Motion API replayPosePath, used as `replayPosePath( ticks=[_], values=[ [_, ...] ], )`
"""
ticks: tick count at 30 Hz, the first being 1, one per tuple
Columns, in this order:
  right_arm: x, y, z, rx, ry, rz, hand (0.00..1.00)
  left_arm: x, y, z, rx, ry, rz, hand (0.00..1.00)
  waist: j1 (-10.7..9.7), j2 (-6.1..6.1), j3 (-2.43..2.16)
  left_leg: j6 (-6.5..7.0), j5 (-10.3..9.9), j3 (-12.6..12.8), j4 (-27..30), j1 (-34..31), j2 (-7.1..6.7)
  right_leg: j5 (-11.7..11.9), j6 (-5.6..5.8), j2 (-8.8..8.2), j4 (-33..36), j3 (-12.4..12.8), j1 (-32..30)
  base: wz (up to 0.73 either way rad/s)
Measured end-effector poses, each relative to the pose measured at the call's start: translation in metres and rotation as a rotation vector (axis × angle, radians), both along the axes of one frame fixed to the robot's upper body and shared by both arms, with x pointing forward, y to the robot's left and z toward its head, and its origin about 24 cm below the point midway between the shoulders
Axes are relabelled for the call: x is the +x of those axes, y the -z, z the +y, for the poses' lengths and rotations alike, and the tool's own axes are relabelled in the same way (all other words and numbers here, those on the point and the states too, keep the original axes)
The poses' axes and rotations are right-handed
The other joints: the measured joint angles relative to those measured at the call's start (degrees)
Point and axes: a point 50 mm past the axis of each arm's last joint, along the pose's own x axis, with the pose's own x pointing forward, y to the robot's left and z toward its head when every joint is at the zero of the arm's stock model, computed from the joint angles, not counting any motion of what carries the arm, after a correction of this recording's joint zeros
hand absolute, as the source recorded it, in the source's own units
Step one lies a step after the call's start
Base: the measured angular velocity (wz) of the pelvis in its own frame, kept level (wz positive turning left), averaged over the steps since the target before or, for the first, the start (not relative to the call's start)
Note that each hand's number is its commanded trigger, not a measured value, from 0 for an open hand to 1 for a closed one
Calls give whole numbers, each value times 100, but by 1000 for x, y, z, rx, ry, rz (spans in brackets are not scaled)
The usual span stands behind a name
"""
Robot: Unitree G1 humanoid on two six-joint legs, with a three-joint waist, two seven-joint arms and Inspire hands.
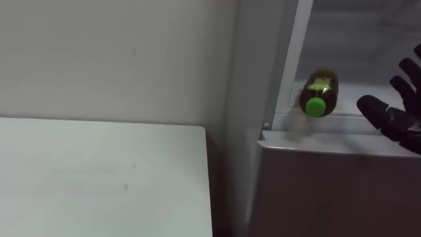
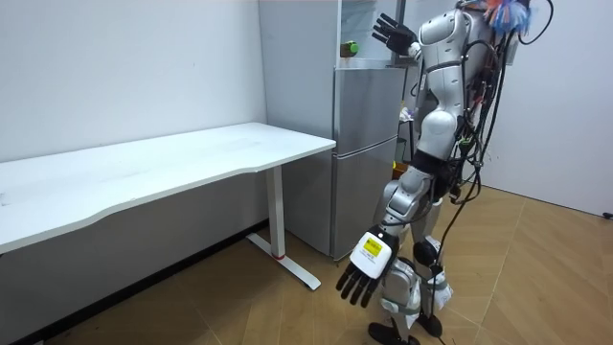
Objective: Put the bottle in the upper fridge
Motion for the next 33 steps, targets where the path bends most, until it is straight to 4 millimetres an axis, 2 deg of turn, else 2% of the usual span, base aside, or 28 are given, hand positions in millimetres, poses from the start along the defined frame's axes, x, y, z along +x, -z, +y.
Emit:
replayPosePath(
  ticks=[4,10,14,18,19,22,26,29,33],
  values=[
    [-8,15,4,118,-53,-15,0,-8,3,-4,-17,-10,38,0,-4,137,-6,5,-8,21,16,1,2,-1,1,0,19,48,-5,-5],
    [-16,32,2,198,-50,15,0,-7,7,-14,-47,-1,47,0,-15,253,32,14,-13,85,50,0,5,-1,2,7,75,201,-67,-8],
    [-18,40,-1,248,-50,34,0,-4,7,-13,-35,5,27,0,-39,308,34,18,-16,89,74,9,-2,-56,9,-4,83,235,-89,-3],
    [-24,72,-11,333,2,123,0,-1,6,-13,-27,27,11,0,-79,302,31,19,-14,87,86,11,-1,-54,11,-1,66,231,-86,0],
    [-27,83,-12,364,20,157,0,-1,7,-14,-30,35,10,0,-91,295,14,19,-14,87,85,1,0,-40,15,6,32,232,-85,0],
    [-36,106,-17,436,67,231,0,1,7,-14,-29,39,-3,0,-108,304,4,21,-17,91,66,3,-1,-28,18,16,10,260,-83,0],
    [-42,128,-26,485,144,325,0,2,6,-15,-30,43,-15,0,-135,305,6,19,-18,105,28,1,-2,-30,18,21,2,284,-105,-5],
    [-48,148,-34,532,220,391,0,8,7,-15,-28,52,-27,0,-178,276,7,17,-19,110,12,13,-3,-30,17,21,-7,280,-97,0],
    [-63,185,-40,631,374,540,0,13,7,-16,-24,62,-55,0,-184,252,7,14,-21,112,3,39,-10,-30,17,22,9,300,-82,-2]
  ],
)
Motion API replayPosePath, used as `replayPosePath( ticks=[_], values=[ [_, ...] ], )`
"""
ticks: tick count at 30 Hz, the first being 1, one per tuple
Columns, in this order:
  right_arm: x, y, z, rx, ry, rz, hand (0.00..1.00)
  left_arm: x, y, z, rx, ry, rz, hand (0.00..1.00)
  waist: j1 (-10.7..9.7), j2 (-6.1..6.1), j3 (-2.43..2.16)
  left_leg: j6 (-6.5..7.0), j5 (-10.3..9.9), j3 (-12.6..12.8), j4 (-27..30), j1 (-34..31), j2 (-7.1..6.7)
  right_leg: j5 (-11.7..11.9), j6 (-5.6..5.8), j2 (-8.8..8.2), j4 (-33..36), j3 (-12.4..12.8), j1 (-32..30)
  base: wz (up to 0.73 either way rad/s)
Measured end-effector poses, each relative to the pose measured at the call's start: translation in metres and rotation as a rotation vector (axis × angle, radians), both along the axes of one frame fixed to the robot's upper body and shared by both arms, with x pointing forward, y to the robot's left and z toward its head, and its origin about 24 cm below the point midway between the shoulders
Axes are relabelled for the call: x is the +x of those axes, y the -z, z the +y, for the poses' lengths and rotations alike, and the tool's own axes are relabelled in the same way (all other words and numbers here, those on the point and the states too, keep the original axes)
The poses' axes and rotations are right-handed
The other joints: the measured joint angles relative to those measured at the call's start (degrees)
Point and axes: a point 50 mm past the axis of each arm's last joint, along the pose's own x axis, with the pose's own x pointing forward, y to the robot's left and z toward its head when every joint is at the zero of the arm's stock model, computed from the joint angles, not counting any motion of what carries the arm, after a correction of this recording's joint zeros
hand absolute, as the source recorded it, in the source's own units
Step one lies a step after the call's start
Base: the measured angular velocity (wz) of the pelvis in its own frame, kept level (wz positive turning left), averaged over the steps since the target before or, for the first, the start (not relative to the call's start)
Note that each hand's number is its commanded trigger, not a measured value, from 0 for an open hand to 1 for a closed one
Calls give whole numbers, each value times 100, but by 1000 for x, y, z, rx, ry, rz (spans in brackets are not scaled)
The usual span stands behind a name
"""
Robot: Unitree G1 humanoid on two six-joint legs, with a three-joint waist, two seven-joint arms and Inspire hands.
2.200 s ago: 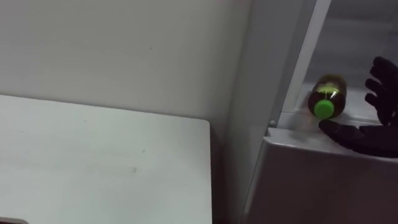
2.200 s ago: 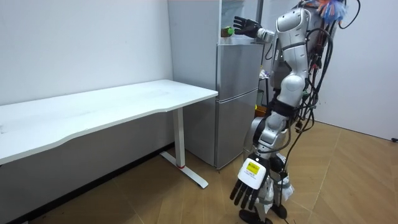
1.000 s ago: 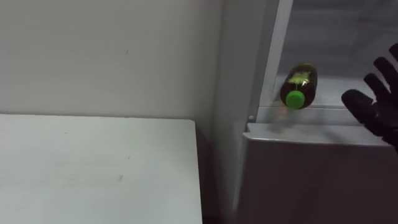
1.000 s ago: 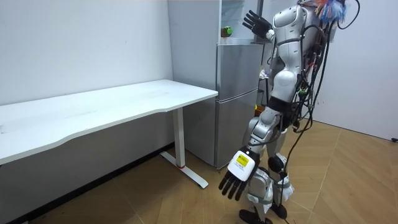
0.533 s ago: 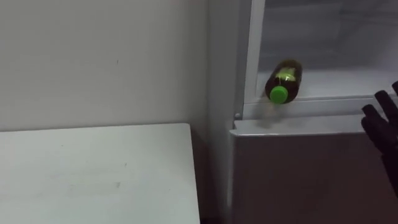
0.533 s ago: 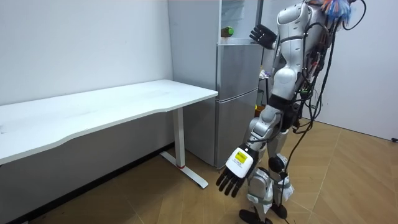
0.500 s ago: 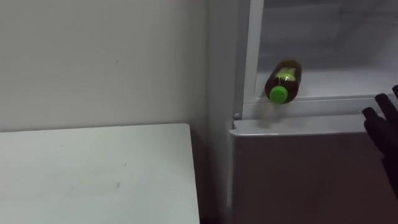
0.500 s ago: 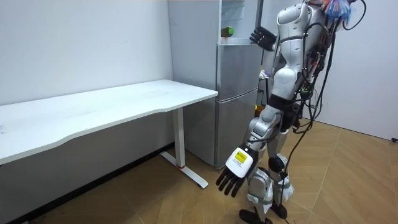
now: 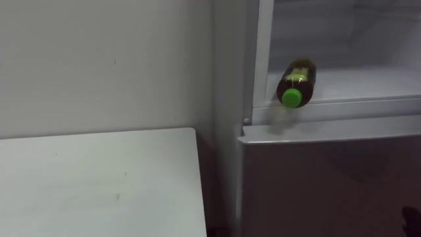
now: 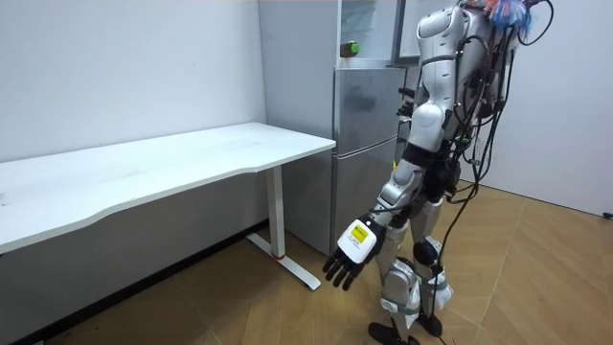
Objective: Put the bottle in the upper fridge
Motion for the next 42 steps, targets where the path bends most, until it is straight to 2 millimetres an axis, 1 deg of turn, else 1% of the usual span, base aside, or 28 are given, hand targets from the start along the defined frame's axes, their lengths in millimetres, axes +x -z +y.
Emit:
replayPosePath(
  ticks=[1,5,7,8,9,10,11,13,14,16,18,19,20,21,23,24,25,26,29,31,32,34,36,39,42],
  values=[
    [-5,9,-2,15,30,54,0,1,0,0,2,1,-7,0,3,1,1,1,-2,0,-11,-1,-3,-1,1,-2,-1,2,-4,-3],
    [-18,31,-10,50,109,185,0,6,-1,3,10,6,-24,0,-26,-16,7,5,-5,-9,-4,-67,-8,-16,7,-8,5,10,-78,1],
    [-33,52,-15,74,173,322,0,8,-3,7,21,10,-32,0,-42,-62,5,5,-5,-10,-17,-46,-12,-15,9,-8,-2,6,-57,0],
    [-37,56,-16,82,191,353,0,8,-3,8,22,9,-33,0,-53,-65,7,4,-5,-10,-25,-41,-14,-15,10,-9,-2,6,-56,0],
    [-43,62,-17,96,223,400,0,9,-3,8,20,-4,-38,0,-106,-63,11,5,-4,-10,-34,-43,-19,-17,12,-4,-1,6,-61,0],
    [-46,64,-18,103,248,430,0,9,-3,8,20,-8,-37,0,-186,-58,14,5,-4,-10,-41,-47,-22,-19,15,5,-1,3,-68,0],
    [-48,65,-20,106,262,442,0,9,-3,9,21,-8,-35,0,-213,-59,14,5,-4,-9,-46,-46,-23,-19,16,13,-2,6,-69,0],
    [-54,65,-26,110,322,474,0,9,-4,10,25,-5,-35,0,-324,-88,13,5,-3,-8,-69,-40,-27,-24,18,20,-3,31,-72,-4],
    [-56,65,-29,111,341,480,0,10,-4,11,27,-6,-39,0,-323,-102,12,5,-3,-8,-72,-42,-27,-26,14,22,-1,35,-77,-6],
    [-65,64,-41,121,431,511,0,13,-6,16,40,-7,-55,0,-363,-184,11,1,-1,-8,-91,-35,-28,-40,8,24,-1,38,-86,-2],
    [-72,60,-51,125,505,520,0,14,-8,19,51,-16,-63,0,-396,-221,21,-1,0,-8,-102,-34,-28,-41,8,29,-9,42,-87,0],
    [-76,57,-57,124,543,526,0,13,-8,20,58,-24,-64,0,-445,-241,27,-1,0,-7,-109,-25,-28,-41,9,32,-21,40,-87,0],
    [-77,56,-60,124,558,531,0,13,-9,21,61,-28,-66,0,-467,-251,34,-2,0,-7,-108,-27,-27,-42,9,33,-22,33,-87,0],
    [-81,55,-66,131,599,539,0,14,-10,24,69,-37,-74,0,-474,-302,37,-3,0,-7,-111,-26,-27,-42,9,35,-20,25,-87,0],
    [-86,55,-76,144,659,564,0,15,-11,28,79,-51,-83,0,-492,-335,49,-3,-1,-3,-115,-27,-25,-43,9,34,-18,18,-96,0],
    [-87,52,-82,147,696,571,0,15,-12,30,84,-61,-87,0,-494,-374,38,-3,-1,0,-119,-32,-27,-50,10,33,-14,20,-99,0],
    [-89,49,-87,143,724,577,0,15,-13,32,89,-69,-88,0,-539,-388,43,-4,-2,4,-120,-41,-28,-58,11,32,-15,26,-100,0],
    [-90,48,-90,143,739,578,0,14,-13,33,90,-75,-90,0,-551,-429,24,-4,-2,6,-120,-30,-29,-62,12,33,-12,33,-100,0],
    [-88,38,-102,141,794,571,0,11,-14,34,89,-85,-85,0,-609,-459,29,-6,-3,23,-137,-5,-27,-64,12,48,-8,110,-97,-5],
    [-89,28,-116,166,872,546,0,12,-14,35,88,-116,-100,0,-648,-508,29,-8,-1,22,-142,0,-28,-65,11,48,-8,110,-105,0],
    [-88,24,-119,168,889,536,0,12,-14,36,89,-121,-102,0,-661,-521,33,-9,-1,22,-139,1,-28,-66,10,50,-4,100,-109,-3],
    [-85,5,-134,143,945,507,0,13,-15,37,92,-124,-106,0,-692,-561,38,-12,2,22,-108,-42,-28,-66,6,50,8,93,-161,-2],
    [-86,-7,-143,112,984,493,0,13,-15,38,91,-123,-105,0,-710,-607,44,-14,3,21,-107,-54,-25,-65,5,51,8,84,-171,0],
    [-83,-21,-151,136,1066,447,0,10,-17,41,99,-122,-98,0,-782,-699,41,-18,5,19,-115,-57,-22,-68,1,55,3,72,-173,0],
    [-78,-36,-158,139,1107,421,0,11,-17,44,99,-123,-104,0,-804,-736,36,-18,4,26,-127,-59,-26,-68,2,54,-1,84,-179,-1]
  ],
)
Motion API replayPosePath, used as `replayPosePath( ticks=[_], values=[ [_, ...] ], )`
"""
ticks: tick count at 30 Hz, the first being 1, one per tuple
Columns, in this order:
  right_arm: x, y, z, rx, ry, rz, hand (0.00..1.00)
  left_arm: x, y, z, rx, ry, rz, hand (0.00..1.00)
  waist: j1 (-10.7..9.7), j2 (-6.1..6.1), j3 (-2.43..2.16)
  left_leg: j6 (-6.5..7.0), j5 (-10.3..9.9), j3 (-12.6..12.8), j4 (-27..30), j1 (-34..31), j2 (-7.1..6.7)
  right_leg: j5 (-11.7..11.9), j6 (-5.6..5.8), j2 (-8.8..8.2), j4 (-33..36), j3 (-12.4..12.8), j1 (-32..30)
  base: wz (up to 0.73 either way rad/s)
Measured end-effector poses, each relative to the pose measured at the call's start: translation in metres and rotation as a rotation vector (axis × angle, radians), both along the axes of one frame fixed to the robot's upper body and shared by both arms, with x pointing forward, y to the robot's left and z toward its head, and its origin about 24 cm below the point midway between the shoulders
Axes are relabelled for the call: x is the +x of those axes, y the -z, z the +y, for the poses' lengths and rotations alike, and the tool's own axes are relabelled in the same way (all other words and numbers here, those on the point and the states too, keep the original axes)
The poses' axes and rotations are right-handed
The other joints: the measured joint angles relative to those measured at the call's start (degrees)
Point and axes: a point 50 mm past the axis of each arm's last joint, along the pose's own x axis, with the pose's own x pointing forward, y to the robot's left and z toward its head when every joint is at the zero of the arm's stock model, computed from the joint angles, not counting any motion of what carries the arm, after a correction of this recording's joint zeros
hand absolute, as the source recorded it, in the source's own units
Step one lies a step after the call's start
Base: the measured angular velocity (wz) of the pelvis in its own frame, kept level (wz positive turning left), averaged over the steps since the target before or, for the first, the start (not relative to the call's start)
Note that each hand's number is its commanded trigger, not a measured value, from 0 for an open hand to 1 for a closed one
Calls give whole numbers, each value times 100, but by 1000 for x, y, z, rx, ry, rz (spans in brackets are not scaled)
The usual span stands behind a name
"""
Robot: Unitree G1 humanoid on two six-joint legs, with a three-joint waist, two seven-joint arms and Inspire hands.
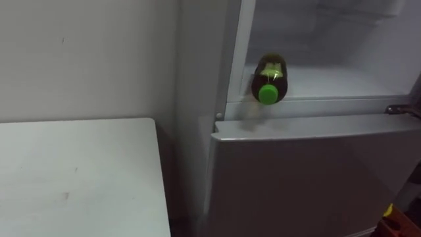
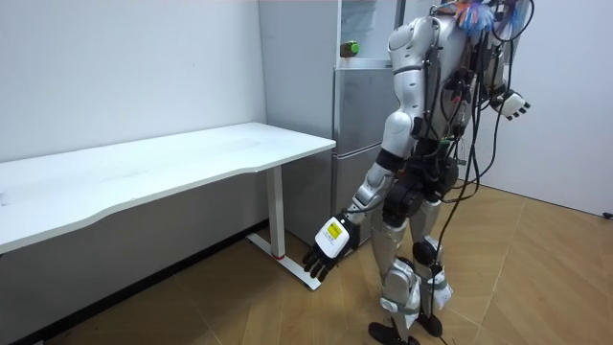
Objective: Put the bottle in the upper fridge
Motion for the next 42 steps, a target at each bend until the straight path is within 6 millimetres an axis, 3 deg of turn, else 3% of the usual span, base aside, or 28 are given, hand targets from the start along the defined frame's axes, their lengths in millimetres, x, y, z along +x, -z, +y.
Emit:
replayPosePath(
  ticks=[6,20,29,30,36,42],
  values=[
    [8,-39,-15,-155,20,92,0,-2,-1,3,6,-11,4,0,0,-72,-6,-4,3,2,-24,22,2,3,-3,10,37,11,7,-1],
    [21,-61,-7,-273,-28,165,0,-8,1,0,-10,-40,21,0,28,35,7,-28,36,-2,-86,126,-4,-16,-25,-2,197,12,7,-1],
    [46,-76,16,-393,-118,221,0,-17,3,-7,-31,-43,52,0,38,145,25,-48,89,-8,-35,74,3,-62,-61,-13,252,-33,-101,0],
    [51,-80,21,-427,-137,230,0,-18,3,-7,-31,-44,55,0,38,172,42,-52,95,-7,-42,79,2,-67,-70,-11,291,-18,-112,-4],
    [71,-85,48,-583,-262,285,0,-16,4,-8,-32,-34,43,0,73,206,46,-83,113,-3,-81,135,5,-83,-100,16,307,17,-105,-4],
    [77,-92,67,-650,-332,238,0,-18,5,-11,-37,-19,50,0,163,277,61,-81,110,-5,-85,128,8,-92,-100,4,306,15,-118,0]
  ],
)
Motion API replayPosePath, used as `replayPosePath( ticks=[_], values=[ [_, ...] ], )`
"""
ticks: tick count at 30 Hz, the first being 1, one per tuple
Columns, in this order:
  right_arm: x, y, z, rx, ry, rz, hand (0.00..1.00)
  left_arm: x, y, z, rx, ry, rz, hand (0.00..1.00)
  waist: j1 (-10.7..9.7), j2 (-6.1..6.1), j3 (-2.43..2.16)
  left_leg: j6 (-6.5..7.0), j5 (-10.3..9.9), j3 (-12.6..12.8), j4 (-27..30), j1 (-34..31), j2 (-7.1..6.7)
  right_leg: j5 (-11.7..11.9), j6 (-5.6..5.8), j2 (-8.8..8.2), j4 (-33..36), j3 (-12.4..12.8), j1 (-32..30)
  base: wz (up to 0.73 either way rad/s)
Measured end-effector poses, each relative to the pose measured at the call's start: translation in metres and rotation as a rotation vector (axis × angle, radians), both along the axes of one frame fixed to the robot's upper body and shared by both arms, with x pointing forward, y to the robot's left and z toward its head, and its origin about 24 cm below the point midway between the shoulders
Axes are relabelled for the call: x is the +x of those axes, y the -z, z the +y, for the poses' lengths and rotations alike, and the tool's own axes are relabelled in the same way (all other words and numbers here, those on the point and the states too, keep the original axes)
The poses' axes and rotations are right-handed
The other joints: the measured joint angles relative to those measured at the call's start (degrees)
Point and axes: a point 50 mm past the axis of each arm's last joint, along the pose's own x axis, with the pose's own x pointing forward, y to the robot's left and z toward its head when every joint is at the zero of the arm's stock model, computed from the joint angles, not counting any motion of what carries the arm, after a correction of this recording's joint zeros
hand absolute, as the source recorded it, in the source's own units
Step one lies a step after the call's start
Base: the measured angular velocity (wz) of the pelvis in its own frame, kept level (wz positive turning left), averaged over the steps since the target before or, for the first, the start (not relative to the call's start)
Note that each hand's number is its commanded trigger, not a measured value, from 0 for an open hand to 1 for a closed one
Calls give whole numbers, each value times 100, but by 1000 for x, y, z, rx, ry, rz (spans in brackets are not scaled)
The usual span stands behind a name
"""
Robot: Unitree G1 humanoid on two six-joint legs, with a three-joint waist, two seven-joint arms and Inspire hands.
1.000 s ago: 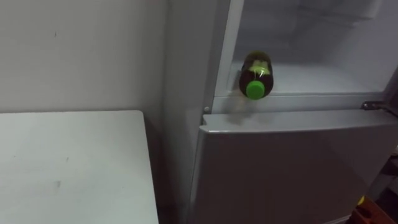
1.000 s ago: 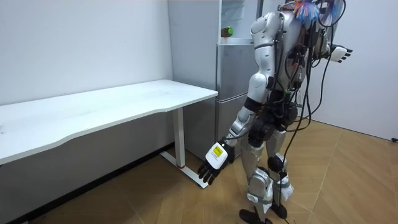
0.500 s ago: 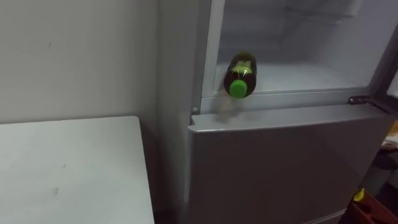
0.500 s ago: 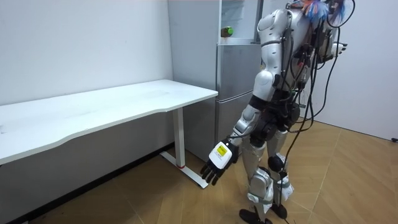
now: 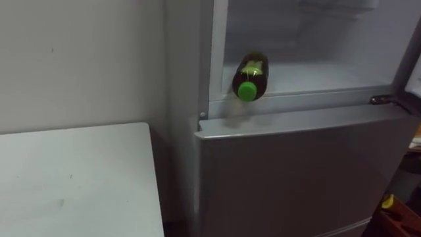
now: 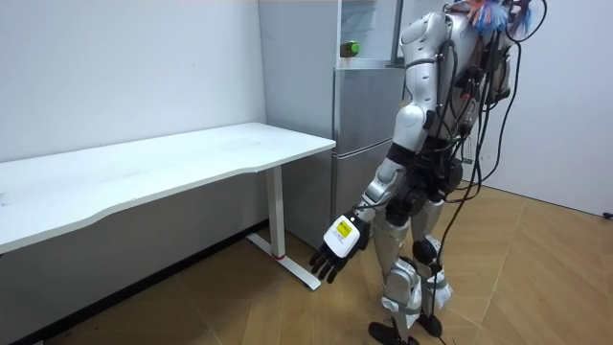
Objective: Put the bottle in the upper fridge
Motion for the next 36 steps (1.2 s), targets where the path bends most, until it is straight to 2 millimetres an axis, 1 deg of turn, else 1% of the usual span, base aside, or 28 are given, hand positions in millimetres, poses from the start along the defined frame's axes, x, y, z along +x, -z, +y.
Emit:
replayPosePath(
  ticks=[2,5,7,13,16,20,23,24,25,26,27,28,29,30,32,36],
  values=[
    [2,-1,5,-1,-28,-18,0,-1,0,-1,-2,-1,4,0,16,24,2,1,-1,0,0,-5,-1,-1,1,-1,-5,0,0,0],
    [4,-5,9,-20,-72,-28,0,0,1,-1,-5,1,3,0,47,76,-18,8,-6,0,0,-7,-6,-6,10,-10,2,-13,1,1],
    [8,-8,16,-36,-120,-24,0,-1,1,-2,-5,1,4,0,49,100,-24,6,-5,2,-4,10,-4,-12,7,-8,27,-11,13,0],
    [17,-9,30,-132,-222,40,0,3,3,-7,-20,15,1,0,53,105,-20,3,-5,2,-6,63,-4,-55,-8,-17,99,5,17,0],
    [21,-10,35,-151,-258,59,0,3,4,-9,-27,20,3,0,55,105,-20,3,-5,1,0,65,-4,-58,-7,-18,109,7,15,0],
    [22,-12,41,-216,-282,97,0,1,4,-10,-28,21,13,0,57,104,-20,3,-5,1,1,61,-3,-58,-8,-17,109,5,9,0],
    [24,-24,49,-259,-344,69,0,-2,5,-12,-31,44,30,0,59,93,-14,-3,-8,-2,0,67,4,-57,-14,-13,103,0,13,-2],
    [24,-30,54,-301,-363,59,0,0,5,-13,-31,59,32,0,98,82,-8,-8,-6,-7,0,67,9,-56,-20,-13,102,-12,12,-6],
    [25,-34,59,-319,-384,44,0,2,5,-13,-26,75,30,0,188,46,-3,-15,-7,-6,-1,74,18,-52,-28,-9,99,-6,11,-7],
    [26,-35,61,-323,-394,40,0,3,5,-13,-21,80,31,0,210,19,-7,-23,-11,-6,-1,75,24,-50,-33,-10,92,-5,13,-6],
    [28,-35,66,-331,-426,38,0,4,5,-12,-11,97,33,0,245,-52,-14,-33,-10,-6,-1,79,33,-48,-44,-12,84,-6,21,0],
    [30,-36,70,-341,-460,39,0,5,4,-11,-3,120,40,0,288,-112,-11,-42,-9,-7,0,78,42,-41,-57,-9,72,-7,27,0],
    [30,-36,72,-347,-478,38,0,6,5,-11,-2,131,43,0,317,-138,-10,-45,-9,-6,0,77,45,-37,-62,-7,65,-7,31,0],
    [32,-38,76,-361,-511,36,0,8,5,-12,-4,145,46,0,354,-148,-20,-48,-9,-8,4,77,50,-29,-70,-2,41,-13,48,4],
    [34,-41,84,-407,-555,41,0,11,6,-12,-5,155,49,0,389,-168,-9,-54,-14,-21,7,93,60,-2,-72,7,-40,-43,114,7],
    [35,-51,95,-517,-628,23,0,14,6,-11,-4,181,55,0,546,-169,-2,-60,-32,-43,6,91,64,17,-66,11,-119,-90,178,3]
  ],
)
